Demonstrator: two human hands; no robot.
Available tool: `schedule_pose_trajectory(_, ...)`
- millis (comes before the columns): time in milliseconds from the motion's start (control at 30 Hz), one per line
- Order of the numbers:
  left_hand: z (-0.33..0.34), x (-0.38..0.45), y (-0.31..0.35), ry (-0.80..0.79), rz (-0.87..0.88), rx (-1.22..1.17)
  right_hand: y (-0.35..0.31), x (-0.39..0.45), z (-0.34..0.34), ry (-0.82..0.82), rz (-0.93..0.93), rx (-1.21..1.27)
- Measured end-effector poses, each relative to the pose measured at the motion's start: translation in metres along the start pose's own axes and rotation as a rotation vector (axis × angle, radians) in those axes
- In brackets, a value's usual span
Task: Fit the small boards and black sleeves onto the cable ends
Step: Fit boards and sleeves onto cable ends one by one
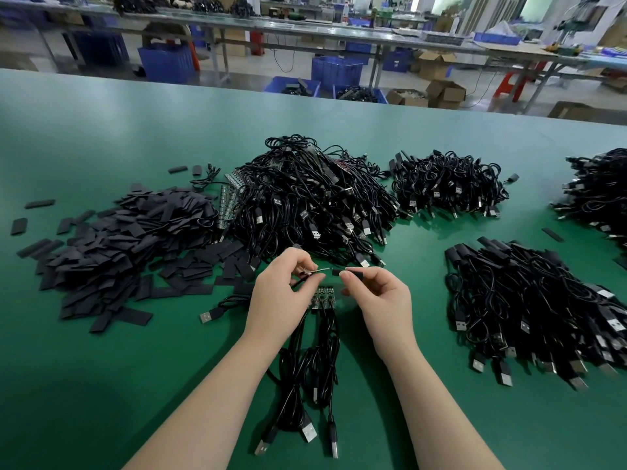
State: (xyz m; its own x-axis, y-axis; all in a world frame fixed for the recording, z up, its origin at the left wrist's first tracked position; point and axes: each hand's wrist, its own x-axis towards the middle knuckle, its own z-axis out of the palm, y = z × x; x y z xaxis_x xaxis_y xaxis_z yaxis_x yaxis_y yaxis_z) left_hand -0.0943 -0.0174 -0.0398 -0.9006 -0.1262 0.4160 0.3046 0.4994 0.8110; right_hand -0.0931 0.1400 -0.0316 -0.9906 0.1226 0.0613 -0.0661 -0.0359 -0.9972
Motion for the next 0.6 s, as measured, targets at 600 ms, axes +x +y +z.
schedule_pose_trajectory(600,-0.0030,-0.0024,0.0072,-0.048,0.146,0.248,-0.0012,-0.0018,-0.0006,-0.003,-0.004,0.039)
